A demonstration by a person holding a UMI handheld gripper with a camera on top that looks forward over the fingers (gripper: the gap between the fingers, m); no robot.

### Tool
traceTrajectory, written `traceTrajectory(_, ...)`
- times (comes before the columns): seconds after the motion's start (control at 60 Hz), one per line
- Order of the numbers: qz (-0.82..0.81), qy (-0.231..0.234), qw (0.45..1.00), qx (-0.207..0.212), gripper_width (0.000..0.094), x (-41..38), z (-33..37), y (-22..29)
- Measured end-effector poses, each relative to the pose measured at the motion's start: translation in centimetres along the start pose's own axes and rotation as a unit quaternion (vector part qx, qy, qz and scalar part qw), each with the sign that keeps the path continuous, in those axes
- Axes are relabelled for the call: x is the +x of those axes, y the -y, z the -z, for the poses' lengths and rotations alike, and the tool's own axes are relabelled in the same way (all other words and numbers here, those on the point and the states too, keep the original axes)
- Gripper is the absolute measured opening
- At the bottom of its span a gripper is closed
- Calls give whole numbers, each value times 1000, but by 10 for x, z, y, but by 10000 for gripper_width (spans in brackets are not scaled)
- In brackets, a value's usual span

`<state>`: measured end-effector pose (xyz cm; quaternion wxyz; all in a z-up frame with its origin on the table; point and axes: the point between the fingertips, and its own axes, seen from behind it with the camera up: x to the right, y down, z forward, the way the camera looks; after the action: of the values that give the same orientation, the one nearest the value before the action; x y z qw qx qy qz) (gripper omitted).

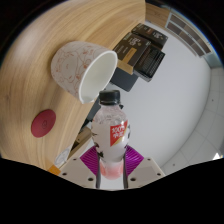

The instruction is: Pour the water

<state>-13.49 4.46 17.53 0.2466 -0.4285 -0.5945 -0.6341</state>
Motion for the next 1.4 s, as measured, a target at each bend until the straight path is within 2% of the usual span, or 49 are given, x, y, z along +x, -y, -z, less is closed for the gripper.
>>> traceTrajectory(0.117,-109,18,994,19,303,3,3,-5)
traceTrajectory(0.217,-289,66,954,37,303,6,9,-16)
traceTrajectory(0.3,-457,103,882,62,306,13,18,-26)
traceTrajectory(0.417,-645,150,743,93,306,13,28,-31)
traceTrajectory(0.517,-735,191,642,107,305,-6,29,-22)
traceTrajectory(0.6,-773,218,584,116,306,-28,28,-9)
traceTrajectory(0.733,-802,254,528,115,311,-66,18,17)
traceTrajectory(0.917,-809,279,504,117,324,-103,11,40)
traceTrajectory(0.95,-817,264,497,128,332,-100,9,36)
traceTrajectory(1.033,-818,260,494,135,333,-102,12,36)
traceTrajectory(1.15,-820,256,492,139,389,-103,15,34)
traceTrajectory(1.267,-819,276,487,125,520,-106,18,36)
traceTrajectory(1.3,-819,285,485,116,603,-110,21,37)
traceTrajectory(1.367,-820,297,479,102,859,-115,28,36)
traceTrajectory(1.4,-819,301,480,90,844,-118,34,32)
